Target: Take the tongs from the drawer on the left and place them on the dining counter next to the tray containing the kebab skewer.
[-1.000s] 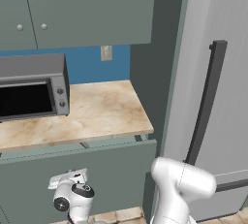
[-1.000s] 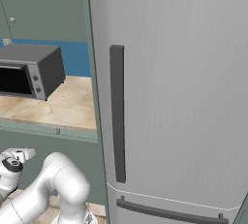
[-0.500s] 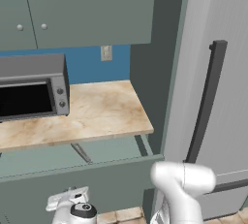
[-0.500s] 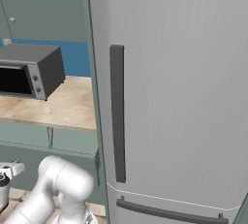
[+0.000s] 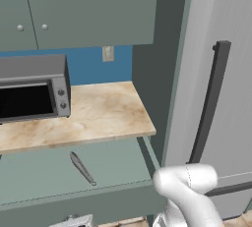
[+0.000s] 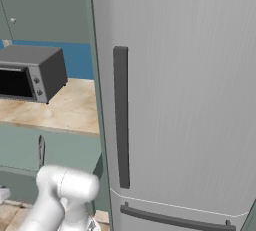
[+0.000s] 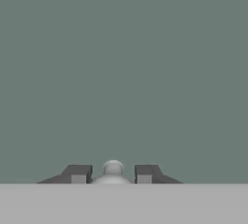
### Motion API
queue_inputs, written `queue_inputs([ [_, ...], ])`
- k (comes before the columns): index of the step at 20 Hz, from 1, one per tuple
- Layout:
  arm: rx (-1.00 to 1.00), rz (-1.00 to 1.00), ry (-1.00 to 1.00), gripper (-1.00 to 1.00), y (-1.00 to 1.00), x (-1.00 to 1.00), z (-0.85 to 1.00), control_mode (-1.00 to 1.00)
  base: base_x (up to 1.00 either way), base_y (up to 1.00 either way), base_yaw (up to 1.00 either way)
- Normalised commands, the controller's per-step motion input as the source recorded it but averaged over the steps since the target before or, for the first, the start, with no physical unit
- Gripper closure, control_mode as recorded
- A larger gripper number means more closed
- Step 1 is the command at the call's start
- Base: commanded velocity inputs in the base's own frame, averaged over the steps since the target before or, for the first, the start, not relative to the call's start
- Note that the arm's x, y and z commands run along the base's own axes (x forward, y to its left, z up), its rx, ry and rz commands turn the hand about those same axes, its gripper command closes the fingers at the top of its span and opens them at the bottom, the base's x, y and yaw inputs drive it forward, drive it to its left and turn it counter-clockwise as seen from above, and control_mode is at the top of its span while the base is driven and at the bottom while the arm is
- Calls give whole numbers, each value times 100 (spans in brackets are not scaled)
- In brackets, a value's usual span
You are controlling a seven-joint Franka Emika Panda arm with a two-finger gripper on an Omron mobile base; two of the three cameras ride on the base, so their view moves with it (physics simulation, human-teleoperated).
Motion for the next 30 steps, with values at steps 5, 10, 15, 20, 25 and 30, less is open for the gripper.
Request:
queue_inputs([
  [5, 0, 0, 0, 100, -17, -100, -14, -100, 0, 0, 0],
  [10, 0, 0, 0, -100, -15, -96, -1, -100, 0, 0, 0],
  [15, 3, 0, 0, -100, -20, -100, 21, -100, 0, 0, 0],
  [20, 3, 0, 0, -100, -2, -92, 99, -100, 0, 0, 0],
  [25, 3, 0, 0, -100, 0, -77, 100, -100, 0, 0, 0],
  [30, 3, -1, -7, -100, -1, -24, 100, -100, 0, 0, 0],
])
